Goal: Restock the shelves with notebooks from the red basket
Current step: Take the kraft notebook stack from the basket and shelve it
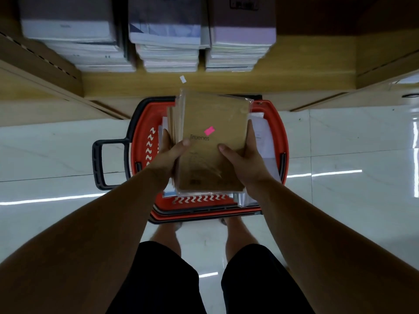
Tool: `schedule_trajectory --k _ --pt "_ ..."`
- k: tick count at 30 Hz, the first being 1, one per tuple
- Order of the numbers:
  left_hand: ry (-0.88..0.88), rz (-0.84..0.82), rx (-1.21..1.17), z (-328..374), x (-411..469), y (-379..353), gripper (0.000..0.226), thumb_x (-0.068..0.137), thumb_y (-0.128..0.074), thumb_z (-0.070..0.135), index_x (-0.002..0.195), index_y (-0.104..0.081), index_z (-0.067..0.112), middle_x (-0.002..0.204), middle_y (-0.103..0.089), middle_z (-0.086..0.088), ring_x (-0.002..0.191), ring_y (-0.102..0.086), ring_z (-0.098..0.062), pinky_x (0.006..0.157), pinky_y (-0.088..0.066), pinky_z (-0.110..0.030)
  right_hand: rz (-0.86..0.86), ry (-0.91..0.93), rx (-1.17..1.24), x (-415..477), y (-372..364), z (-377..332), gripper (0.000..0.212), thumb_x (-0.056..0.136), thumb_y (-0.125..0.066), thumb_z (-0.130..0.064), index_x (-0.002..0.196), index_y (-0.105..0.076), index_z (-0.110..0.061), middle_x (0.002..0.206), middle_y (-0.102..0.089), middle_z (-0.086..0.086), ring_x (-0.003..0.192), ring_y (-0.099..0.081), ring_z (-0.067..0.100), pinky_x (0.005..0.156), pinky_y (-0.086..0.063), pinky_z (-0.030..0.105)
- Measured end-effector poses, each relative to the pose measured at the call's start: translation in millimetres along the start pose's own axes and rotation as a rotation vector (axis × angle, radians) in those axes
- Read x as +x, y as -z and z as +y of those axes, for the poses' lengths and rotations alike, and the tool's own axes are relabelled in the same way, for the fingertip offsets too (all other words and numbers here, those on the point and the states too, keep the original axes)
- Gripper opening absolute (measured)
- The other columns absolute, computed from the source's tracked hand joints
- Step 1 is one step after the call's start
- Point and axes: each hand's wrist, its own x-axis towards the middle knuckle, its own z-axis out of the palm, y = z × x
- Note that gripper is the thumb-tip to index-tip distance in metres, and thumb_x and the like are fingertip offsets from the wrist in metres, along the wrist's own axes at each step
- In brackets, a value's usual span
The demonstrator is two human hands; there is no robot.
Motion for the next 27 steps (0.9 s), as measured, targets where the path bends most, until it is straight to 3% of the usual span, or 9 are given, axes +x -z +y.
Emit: schedule_trajectory --k 2,5,10,13,18,25,27 --pt "0.016 0.001 -0.014 1 3 1 0.12 0.07 -0.08 0.052 0.163 -0.005 0.04 0.156 -0.045 -0.009 0.129 -0.058 -0.033 0.106 -0.05 -0.057 -0.014 -0.01 0.036 2 0 -2 0.099 0.087 -0.079 -0.036 0.161 -0.014 -0.049 0.152 -0.046 -0.003 0.135 -0.052 0.026 0.104 -0.054 0.058" --pt "-0.032 0.006 0.008 -1 3 -3 0.111 0.076 -0.079 0.042 0.162 -0.009 0.038 0.153 -0.049 -0.008 0.129 -0.06 -0.031 0.105 -0.051 -0.056 -0.059 -0.015 0.077 5 7 -7 0.089 0.093 -0.076 -0.022 0.159 -0.02 -0.044 0.146 -0.051 -0.003 0.131 -0.056 0.025 0.102 -0.056 0.05" --pt "-0.076 0.03 -0.037 -12 2 -5 0.121 0.073 -0.089 0.032 0.163 -0.007 0.038 0.156 -0.045 -0.007 0.125 -0.063 -0.027 0.101 -0.056 -0.049 -0.104 -0.055 0.038 12 17 -10 0.086 0.088 -0.078 -0.028 0.157 -0.028 -0.044 0.148 -0.053 0.001 0.133 -0.056 0.028 0.11 -0.048 0.06" --pt "-0.115 0.034 -0.019 -15 1 -3 0.113 0.078 -0.081 0.03 0.162 -0.007 0.043 0.16 -0.04 -0.007 0.128 -0.06 -0.029 0.099 -0.057 -0.047 -0.099 -0.069 0.019 10 13 -12 0.083 0.094 -0.075 -0.022 0.158 -0.028 -0.043 0.145 -0.055 -0.001 0.131 -0.056 0.026 0.11 -0.048 0.058" --pt "-0.187 -0.031 -0.022 -15 -3 14 0.098 0.084 -0.071 0.021 0.161 -0.014 0.043 0.148 -0.054 -0.007 0.121 -0.066 -0.029 0.092 -0.061 -0.047 -0.112 -0.065 0.021 6 -3 -14 0.072 0.095 -0.073 -0.018 0.154 -0.036 -0.038 0.139 -0.061 -0.001 0.128 -0.06 0.025 0.105 -0.053 0.05" --pt "-0.205 -0.053 0.02 -11 0 28 0.085 0.085 -0.065 0.015 0.16 -0.028 0.032 0.144 -0.058 -0.011 0.124 -0.065 -0.033 0.093 -0.058 -0.054 -0.164 -0.025 0.081 9 -15 -13 0.083 0.093 -0.075 -0.014 0.16 -0.029 -0.032 0.144 -0.058 0.006 0.131 -0.06 0.028 0.105 -0.056 0.051" --pt "-0.2 -0.056 0.023 -11 0 27 0.084 0.086 -0.065 0.015 0.159 -0.028 0.032 0.143 -0.059 -0.01 0.123 -0.065 -0.032 0.092 -0.059 -0.05 -0.174 -0.015 0.095 9 -13 -12 0.081 0.096 -0.07 -0.006 0.161 -0.027 -0.029 0.145 -0.056 0.007 0.13 -0.06 0.027 0.098 -0.061 0.039"
